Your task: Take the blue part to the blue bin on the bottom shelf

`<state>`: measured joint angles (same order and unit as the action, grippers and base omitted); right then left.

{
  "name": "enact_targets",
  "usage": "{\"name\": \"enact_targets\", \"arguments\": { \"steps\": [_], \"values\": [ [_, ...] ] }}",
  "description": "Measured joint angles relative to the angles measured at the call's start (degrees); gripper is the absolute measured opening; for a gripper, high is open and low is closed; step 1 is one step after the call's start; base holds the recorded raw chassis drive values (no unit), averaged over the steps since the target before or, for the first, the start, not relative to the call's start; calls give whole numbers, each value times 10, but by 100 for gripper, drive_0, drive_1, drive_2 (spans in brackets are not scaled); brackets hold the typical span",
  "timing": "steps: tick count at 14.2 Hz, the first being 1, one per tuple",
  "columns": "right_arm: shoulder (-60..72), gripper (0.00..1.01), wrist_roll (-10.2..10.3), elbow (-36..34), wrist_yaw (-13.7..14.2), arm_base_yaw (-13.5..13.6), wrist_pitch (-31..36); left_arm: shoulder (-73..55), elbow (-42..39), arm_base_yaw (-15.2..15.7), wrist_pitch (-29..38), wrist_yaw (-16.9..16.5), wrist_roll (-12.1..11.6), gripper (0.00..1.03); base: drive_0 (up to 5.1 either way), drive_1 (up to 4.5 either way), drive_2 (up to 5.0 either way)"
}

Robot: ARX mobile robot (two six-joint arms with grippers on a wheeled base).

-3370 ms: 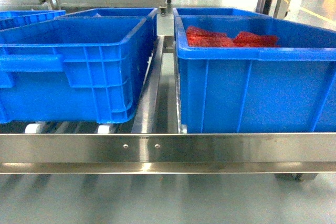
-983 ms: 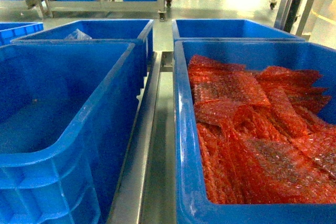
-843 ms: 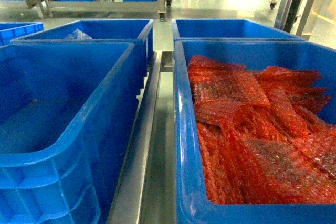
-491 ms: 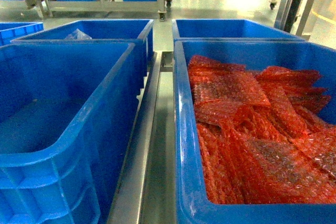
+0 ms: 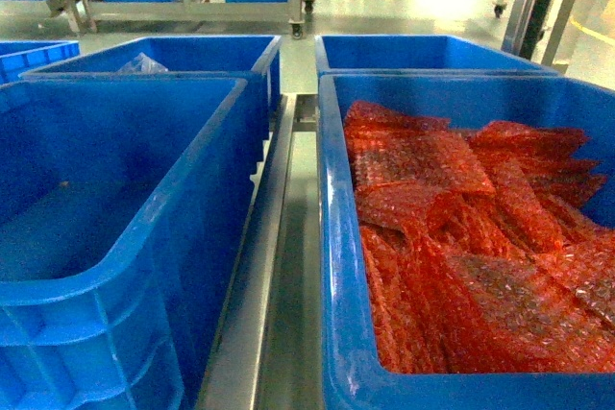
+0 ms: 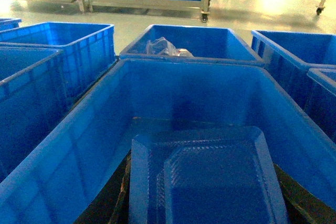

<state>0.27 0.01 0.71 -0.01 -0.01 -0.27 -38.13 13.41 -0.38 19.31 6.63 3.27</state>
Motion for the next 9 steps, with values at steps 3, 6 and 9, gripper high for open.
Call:
{"name": "enact_targets", "arguments": {
  "steps": [3,6,9],
  "values": [
    [0,98,0,0,0,0,0,0,0,0,0,0,0,44,0,0,0],
    [0,98,0,0,0,0,0,0,0,0,0,0,0,44,0,0,0],
    [0,98,0,0,0,0,0,0,0,0,0,0,0,44,0,0,0]
  ]
}}
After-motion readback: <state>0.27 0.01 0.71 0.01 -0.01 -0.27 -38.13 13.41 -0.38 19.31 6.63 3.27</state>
